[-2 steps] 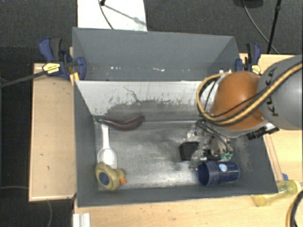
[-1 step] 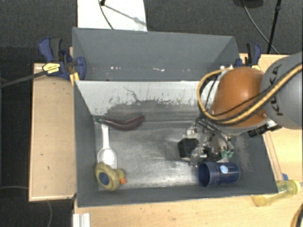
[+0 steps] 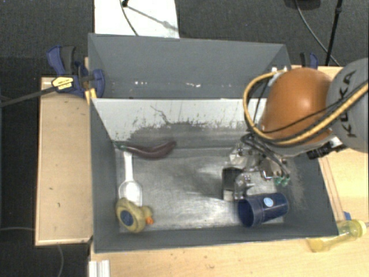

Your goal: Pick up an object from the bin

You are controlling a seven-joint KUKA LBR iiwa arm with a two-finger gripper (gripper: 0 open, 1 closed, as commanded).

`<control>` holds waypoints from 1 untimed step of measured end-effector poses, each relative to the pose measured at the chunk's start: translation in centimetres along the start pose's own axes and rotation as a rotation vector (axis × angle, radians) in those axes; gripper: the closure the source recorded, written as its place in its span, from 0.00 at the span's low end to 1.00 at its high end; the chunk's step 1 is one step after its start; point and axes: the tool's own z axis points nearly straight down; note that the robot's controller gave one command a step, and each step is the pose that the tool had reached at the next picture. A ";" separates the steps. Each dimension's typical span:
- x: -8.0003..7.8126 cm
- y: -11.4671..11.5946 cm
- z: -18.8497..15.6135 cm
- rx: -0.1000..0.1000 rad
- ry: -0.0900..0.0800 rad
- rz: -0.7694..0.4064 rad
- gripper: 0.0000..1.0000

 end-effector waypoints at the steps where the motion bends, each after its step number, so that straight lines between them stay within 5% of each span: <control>1: 0.2 -0.4 -7.1 -0.001 -0.002 -0.007 1.00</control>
Offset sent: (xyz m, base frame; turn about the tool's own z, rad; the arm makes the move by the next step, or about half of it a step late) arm 0.0000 0.0000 0.0000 0.0000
